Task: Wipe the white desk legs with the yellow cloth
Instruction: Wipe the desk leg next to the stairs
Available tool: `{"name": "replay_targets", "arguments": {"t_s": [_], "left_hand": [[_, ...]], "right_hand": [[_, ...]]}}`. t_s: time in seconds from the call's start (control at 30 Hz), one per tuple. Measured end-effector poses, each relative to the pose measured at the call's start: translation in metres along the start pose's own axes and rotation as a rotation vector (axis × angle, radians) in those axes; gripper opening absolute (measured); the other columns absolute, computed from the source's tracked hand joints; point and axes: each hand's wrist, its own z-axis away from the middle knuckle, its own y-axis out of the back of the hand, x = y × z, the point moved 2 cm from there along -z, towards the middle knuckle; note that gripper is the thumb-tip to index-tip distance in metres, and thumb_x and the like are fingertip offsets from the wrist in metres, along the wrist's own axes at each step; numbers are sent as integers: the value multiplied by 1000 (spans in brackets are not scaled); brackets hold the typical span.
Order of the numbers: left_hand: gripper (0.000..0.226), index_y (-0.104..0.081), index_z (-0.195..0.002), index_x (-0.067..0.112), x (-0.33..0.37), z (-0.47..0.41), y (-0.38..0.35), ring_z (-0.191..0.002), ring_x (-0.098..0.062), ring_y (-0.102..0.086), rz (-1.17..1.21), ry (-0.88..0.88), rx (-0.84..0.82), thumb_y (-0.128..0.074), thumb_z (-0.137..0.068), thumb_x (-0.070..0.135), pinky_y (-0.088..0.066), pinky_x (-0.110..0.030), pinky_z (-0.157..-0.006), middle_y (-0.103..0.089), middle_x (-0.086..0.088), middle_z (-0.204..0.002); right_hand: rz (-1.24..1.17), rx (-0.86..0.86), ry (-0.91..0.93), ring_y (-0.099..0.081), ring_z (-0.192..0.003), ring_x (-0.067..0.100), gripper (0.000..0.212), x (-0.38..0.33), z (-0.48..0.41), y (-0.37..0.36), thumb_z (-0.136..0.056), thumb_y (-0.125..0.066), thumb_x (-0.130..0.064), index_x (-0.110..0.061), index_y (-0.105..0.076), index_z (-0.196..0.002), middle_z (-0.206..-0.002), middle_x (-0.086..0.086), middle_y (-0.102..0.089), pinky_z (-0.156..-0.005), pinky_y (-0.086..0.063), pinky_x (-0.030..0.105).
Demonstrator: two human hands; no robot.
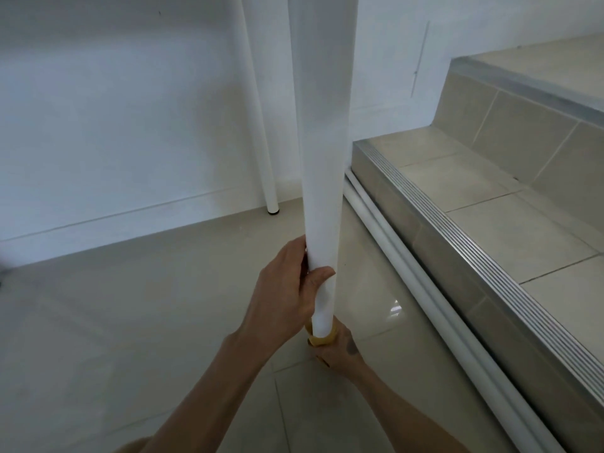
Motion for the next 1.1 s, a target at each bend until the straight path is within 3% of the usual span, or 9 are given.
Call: {"name": "replay_targets", "arguments": {"t_s": [0.17, 0.33, 0.47, 0.63, 0.7, 0.77, 0.87, 1.0, 1.1], "left_hand": [[48, -57, -118, 9, -1, 2, -3, -79, -9, -57, -15, 17, 8, -53, -89, 47, -48, -19, -68, -62, 4, -96], [33, -57, -119, 8, 2, 2, -1, -83, -15, -60, -34, 23, 0, -61, -94, 30, -53, -31, -72, -63, 1, -99], [32, -56, -119, 7, 4, 1, 0, -86, -17, -61, -39, 23, -8, -61, -95, 28, -54, -37, -75, -64, -2, -101], [34, -56, -121, 7, 8, 3, 0, -90, -19, -62, -44, 56, -12, -59, -96, 30, -55, -40, -78, -65, -4, -105], [36, -55, -123, 8, 10, 5, 2, -91, -20, -62, -44, 85, -25, -57, -97, 32, -55, -39, -78, -65, -5, -106], [35, -56, -121, 10, 12, 6, 3, -89, -19, -62, -62, 118, -42, -55, -97, 35, -54, -38, -77, -65, -3, -103], [31, -60, -107, 15, 19, 10, 7, -81, -18, -60, -156, 202, -101, -50, -99, 43, -50, -36, -71, -63, 0, -91], [53, -60, -63, 10, 10, 29, 12, -64, -26, -64, -214, 385, -333, -50, -95, 52, -50, -36, -61, -62, -7, -61], [41, -74, -95, 22, 8, 49, 15, -83, -12, -71, 168, 515, -395, -61, -85, 60, -60, -36, -77, -73, 4, -88]], "right_hand": [[19, 36, -46, -59, -117, 23, 55, 21, -7, -10, -86, -74, -20, -29, -48, -133, -117, -7, -56, -98, -47, 36], [-38, 163, -36, -60, -101, 26, 40, 16, 7, -17, -91, -57, -9, -16, -45, -128, -112, 8, -61, -77, -49, 30], [-112, 164, -39, -58, -94, 23, 48, 6, 24, -18, -90, -46, -4, -24, -38, -133, -117, 14, -61, -62, -45, 19], [-166, 133, -77, -62, -94, 20, 72, -3, 48, -12, -85, -43, -19, -41, -27, -151, -138, 8, -59, -74, -52, 28], [-225, 98, -87, -55, -76, 11, 75, -9, 60, 3, -77, -46, -22, -46, -34, -148, -132, 14, -63, -62, -47, 23], [-298, 58, -93, -57, -67, 15, 69, -26, 80, 23, -76, -52, -14, -37, -50, -142, -110, 15, -72, -57, -47, 27], [-552, -63, -76, -72, -80, 22, 39, -55, 115, 56, -86, -54, 12, -9, -70, -115, -97, 13, -75, -72, -59, 31], [-739, -179, -57, -74, -99, 27, 33, -78, 150, 91, -90, -53, 12, -4, -71, -113, -112, 17, -75, -91, -58, 38], [-849, -208, -37, -72, -104, 29, 36, -92, 165, 109, -87, -57, 3, 2, -64, -122, -119, 20, -72, -92, -60, 37]]}}
